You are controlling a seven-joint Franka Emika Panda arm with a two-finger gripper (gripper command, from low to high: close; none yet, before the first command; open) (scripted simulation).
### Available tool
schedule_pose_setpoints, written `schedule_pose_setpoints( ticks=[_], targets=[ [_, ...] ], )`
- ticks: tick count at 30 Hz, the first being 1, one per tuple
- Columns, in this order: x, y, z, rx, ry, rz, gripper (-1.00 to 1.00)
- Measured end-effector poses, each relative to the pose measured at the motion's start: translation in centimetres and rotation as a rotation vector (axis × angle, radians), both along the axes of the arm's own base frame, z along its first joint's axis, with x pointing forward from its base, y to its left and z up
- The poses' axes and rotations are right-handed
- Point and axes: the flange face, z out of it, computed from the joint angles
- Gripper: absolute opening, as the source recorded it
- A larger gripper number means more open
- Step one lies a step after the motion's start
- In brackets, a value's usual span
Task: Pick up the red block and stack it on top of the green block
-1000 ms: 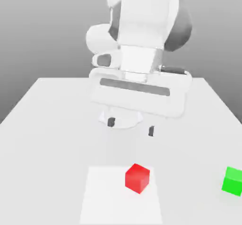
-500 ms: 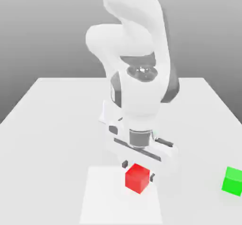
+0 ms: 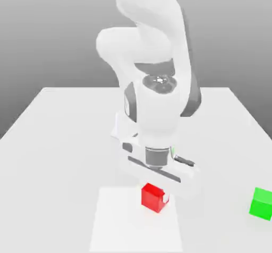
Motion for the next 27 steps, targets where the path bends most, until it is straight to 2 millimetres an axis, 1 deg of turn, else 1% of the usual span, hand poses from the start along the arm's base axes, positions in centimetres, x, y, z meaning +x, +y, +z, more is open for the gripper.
schedule_pose_setpoints(
  ticks=[5, 7, 8, 10, 16, 20, 24, 25, 27],
  targets=[
    [-0.3, 0.2, 2.3, -0.002, 0.008, 0.01, -1.0],
    [0.3, 1.6, 2.8, 0.001, 0.009, 0.037, -1.0],
    [0.6, 3.0, 3.0, 0.003, 0.009, 0.068, -1.0],
    [0.8, 6.9, 3.4, 0.006, 0.01, 0.156, -1.0],
    [1.3, 15.0, 4.6, 0.01, 0.011, 0.312, -1.0],
    [0.8, 20.3, 5.3, 0.006, 0.011, 0.408, -1.0],
    [-0.5, 25.7, 6.0, -0.002, 0.01, 0.506, -1.0],
    [-0.7, 26.5, 5.6, -0.003, 0.009, 0.52, -1.0],
    [-0.8, 27.2, 3.7, -0.004, 0.007, 0.53, -1.0]
  ],
)
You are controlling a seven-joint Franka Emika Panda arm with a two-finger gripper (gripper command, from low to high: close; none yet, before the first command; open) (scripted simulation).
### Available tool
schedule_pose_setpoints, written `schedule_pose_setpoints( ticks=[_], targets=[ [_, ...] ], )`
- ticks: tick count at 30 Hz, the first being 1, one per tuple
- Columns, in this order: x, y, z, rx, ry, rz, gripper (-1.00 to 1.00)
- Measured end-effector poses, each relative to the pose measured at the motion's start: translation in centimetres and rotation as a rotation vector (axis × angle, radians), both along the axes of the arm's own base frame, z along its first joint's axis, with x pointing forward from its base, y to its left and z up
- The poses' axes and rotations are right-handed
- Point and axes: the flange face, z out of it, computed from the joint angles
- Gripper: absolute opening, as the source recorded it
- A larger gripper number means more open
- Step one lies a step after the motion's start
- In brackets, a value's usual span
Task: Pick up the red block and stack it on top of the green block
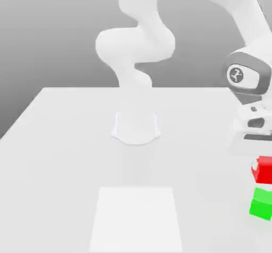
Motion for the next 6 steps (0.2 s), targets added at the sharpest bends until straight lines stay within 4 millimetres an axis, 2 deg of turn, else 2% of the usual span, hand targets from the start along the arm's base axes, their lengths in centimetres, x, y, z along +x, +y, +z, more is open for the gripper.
schedule_pose_setpoints(
  ticks=[2, 3, 6],
  targets=[
    [-0.1, 0.2, -2.6, -0.001, 0.0, 0.003, -1.0],
    [-0.2, 0.2, -3.5, -0.001, 0.001, 0.005, 1.0],
    [-0.2, 0.2, -3.5, -0.001, 0.001, 0.005, 1.0]
  ],
)
